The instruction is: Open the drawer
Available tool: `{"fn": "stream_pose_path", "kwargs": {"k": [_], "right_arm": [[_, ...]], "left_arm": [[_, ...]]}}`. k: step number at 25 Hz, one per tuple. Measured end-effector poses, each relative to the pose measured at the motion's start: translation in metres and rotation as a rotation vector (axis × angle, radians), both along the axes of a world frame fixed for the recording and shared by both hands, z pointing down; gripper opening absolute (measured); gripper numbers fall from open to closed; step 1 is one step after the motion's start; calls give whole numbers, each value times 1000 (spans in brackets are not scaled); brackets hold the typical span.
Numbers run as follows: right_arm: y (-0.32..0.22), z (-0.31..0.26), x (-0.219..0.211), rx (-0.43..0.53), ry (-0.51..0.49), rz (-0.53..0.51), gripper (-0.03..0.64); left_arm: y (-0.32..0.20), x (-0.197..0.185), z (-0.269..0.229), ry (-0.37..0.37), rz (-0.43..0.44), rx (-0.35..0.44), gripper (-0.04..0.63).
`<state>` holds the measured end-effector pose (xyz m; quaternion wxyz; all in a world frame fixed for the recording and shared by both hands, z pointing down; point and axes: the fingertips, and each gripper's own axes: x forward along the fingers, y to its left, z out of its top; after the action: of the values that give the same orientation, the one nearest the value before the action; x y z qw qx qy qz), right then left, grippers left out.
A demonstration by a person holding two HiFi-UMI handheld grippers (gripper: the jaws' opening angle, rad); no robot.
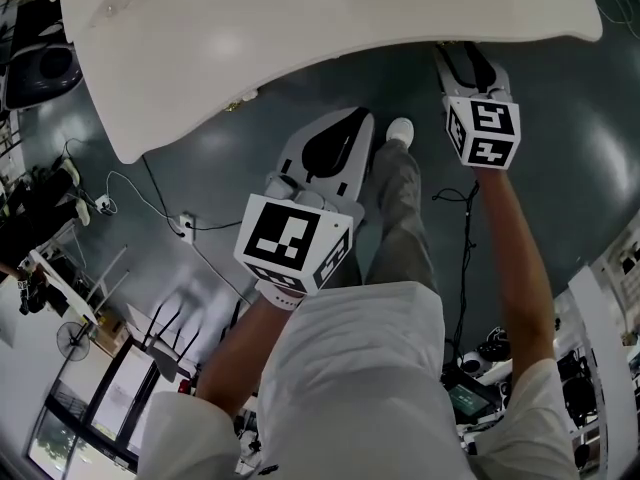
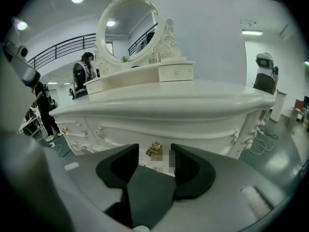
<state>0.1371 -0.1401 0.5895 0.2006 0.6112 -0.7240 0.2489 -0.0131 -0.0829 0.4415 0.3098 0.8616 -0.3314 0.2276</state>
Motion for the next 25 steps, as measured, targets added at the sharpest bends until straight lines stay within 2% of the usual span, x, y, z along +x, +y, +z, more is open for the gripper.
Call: {"fn": "stream_pose_path", "kwargs": {"k": [8,13,25], "right_arm": [[-7,18,-2,-30,27,-11,218],[-11,25,-3,-56,31,17,138],[-12,26,-8,-73,23,36,135]], "left_arm": [[2,-1,2,-5,-2,-5,9],[3,-4,1,-6,-1,-8,9],[9,-12,3,-5,1,-13,9]]}}
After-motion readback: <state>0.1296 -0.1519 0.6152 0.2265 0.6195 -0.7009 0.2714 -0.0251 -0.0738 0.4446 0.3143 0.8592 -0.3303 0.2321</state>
